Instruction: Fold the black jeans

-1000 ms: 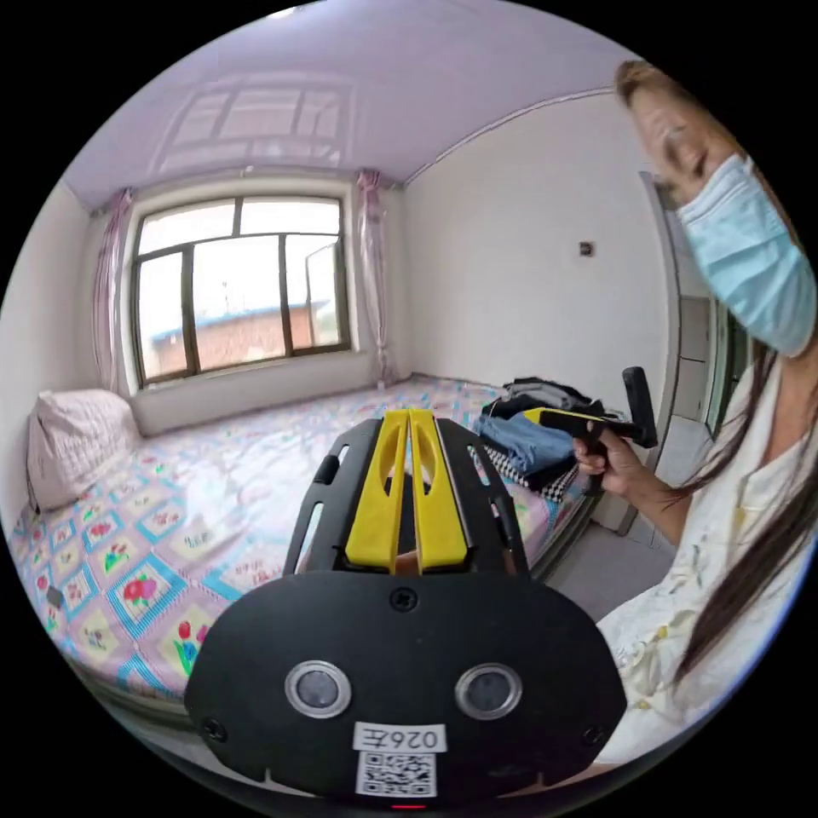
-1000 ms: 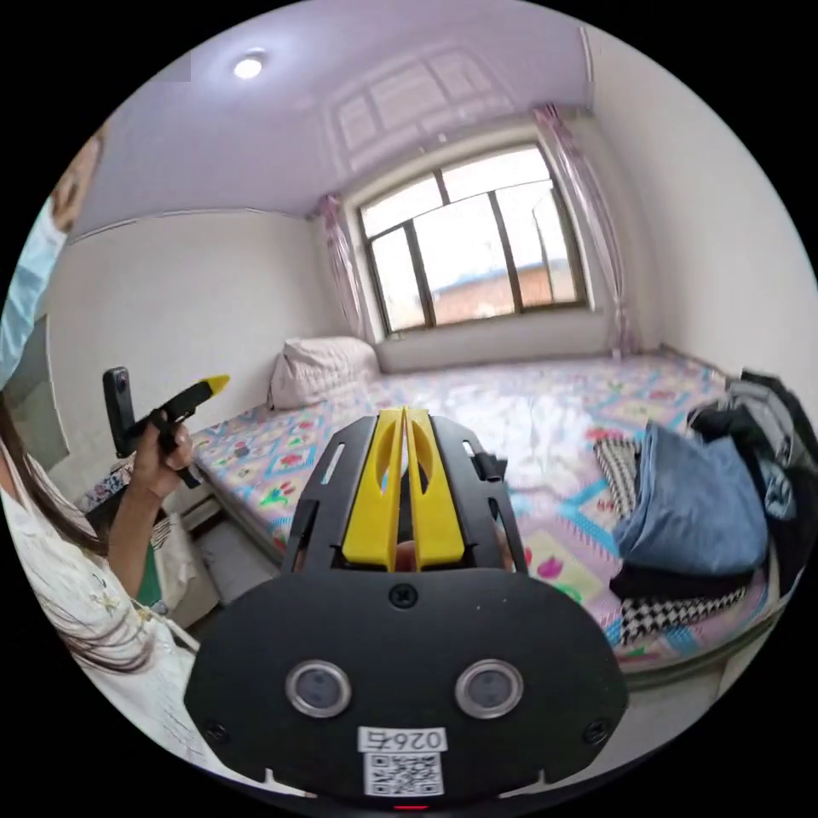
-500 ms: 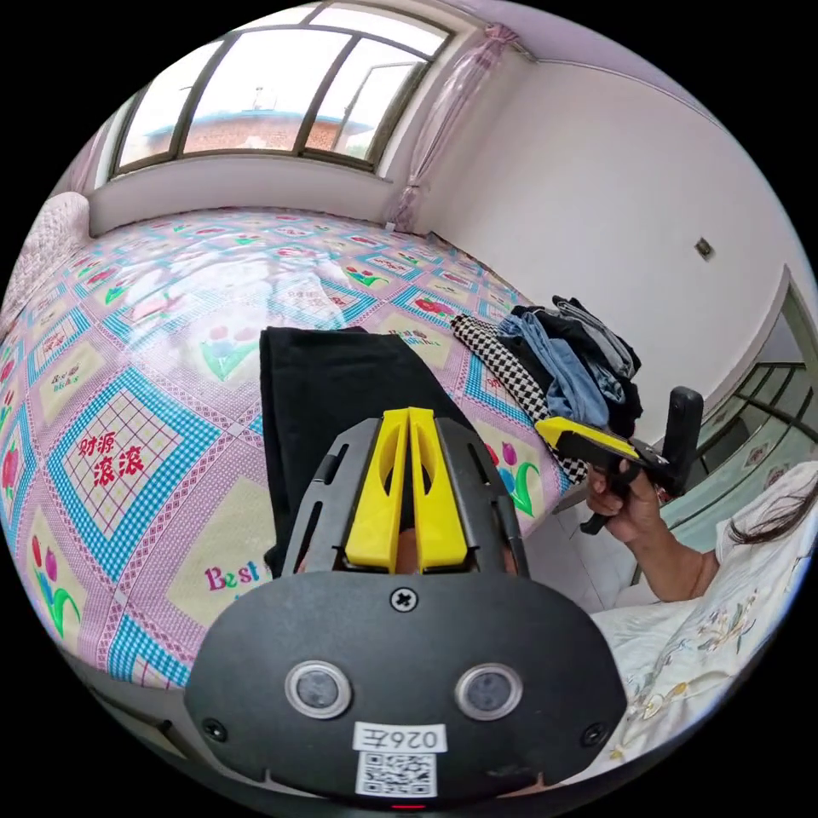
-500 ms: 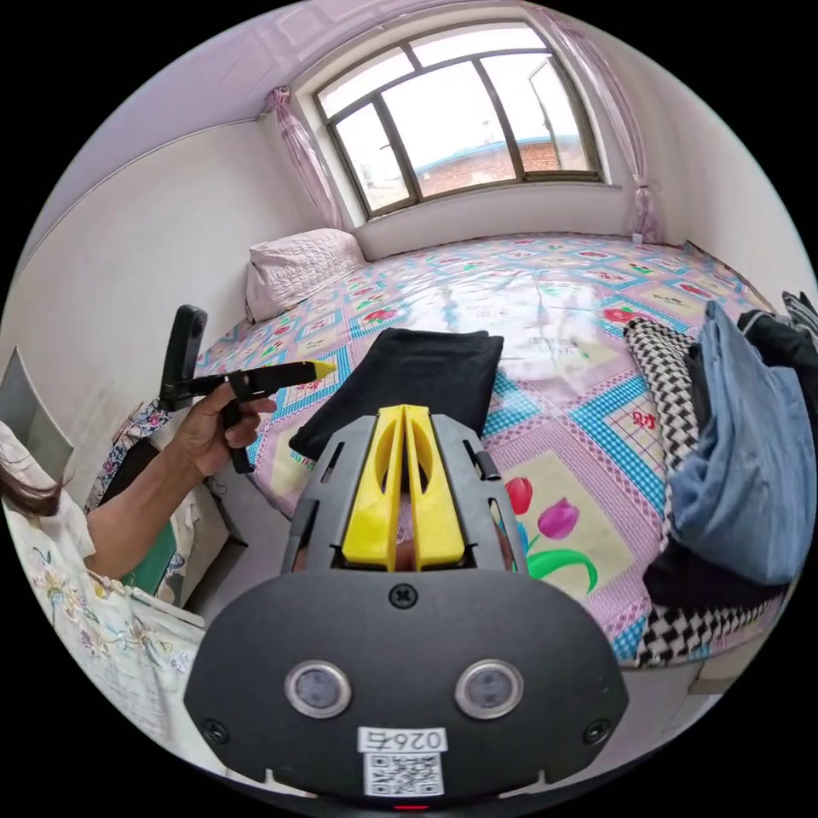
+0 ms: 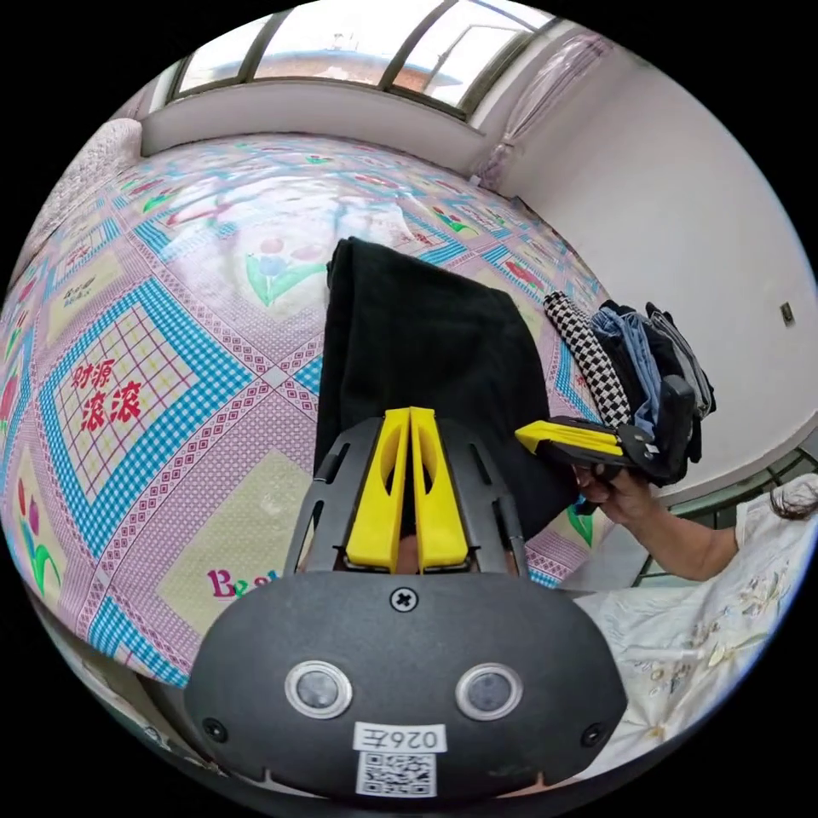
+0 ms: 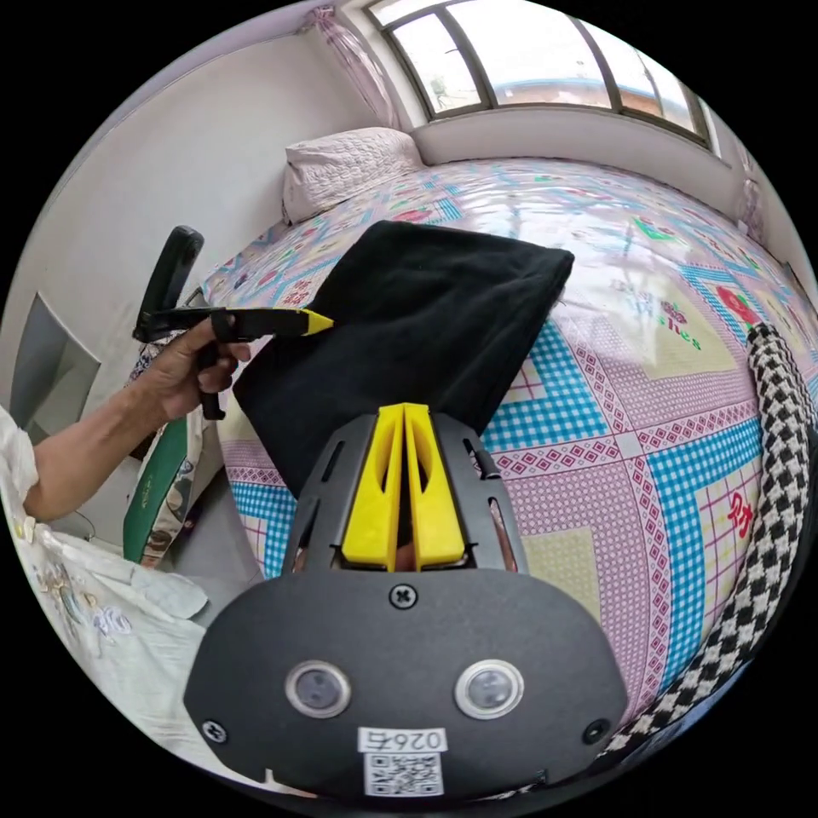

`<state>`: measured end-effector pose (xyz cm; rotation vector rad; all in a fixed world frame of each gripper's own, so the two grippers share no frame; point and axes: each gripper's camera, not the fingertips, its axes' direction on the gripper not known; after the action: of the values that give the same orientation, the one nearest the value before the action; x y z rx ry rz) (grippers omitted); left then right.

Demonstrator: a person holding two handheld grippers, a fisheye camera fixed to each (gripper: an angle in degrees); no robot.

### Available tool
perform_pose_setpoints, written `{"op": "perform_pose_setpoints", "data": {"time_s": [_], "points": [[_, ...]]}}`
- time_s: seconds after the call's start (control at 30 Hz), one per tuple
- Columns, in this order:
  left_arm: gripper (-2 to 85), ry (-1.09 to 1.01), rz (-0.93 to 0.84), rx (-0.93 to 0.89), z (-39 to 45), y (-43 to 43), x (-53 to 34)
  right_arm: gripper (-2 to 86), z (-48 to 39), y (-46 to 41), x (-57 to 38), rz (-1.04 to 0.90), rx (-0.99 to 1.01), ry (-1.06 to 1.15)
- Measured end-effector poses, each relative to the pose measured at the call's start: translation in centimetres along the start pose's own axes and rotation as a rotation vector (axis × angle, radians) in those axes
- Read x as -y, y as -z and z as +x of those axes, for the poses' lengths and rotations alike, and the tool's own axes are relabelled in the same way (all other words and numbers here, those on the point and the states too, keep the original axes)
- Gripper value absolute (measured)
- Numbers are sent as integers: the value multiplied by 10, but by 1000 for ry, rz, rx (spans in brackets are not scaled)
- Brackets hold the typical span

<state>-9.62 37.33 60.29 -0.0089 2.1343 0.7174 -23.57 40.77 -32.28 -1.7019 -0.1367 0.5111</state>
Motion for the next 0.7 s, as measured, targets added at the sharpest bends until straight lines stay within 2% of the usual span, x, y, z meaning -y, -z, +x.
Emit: {"op": "perform_pose_setpoints", "data": {"time_s": [0.2,0.37,0.47,0.6,0.7], "points": [[-3,104,164,85,6,115,-32,-11,29,37,0,32,63,-103],[60,198,131,80,-20,163,-34,10,89,76,-13,134,262,-303],[107,209,146,51,-30,185,-21,34,124,82,-14,126,300,-372],[134,137,77,-44,-34,199,14,50,154,86,-13,121,323,-432],[155,61,17,-43,-31,207,36,61,170,90,-14,144,315,-485]]}}
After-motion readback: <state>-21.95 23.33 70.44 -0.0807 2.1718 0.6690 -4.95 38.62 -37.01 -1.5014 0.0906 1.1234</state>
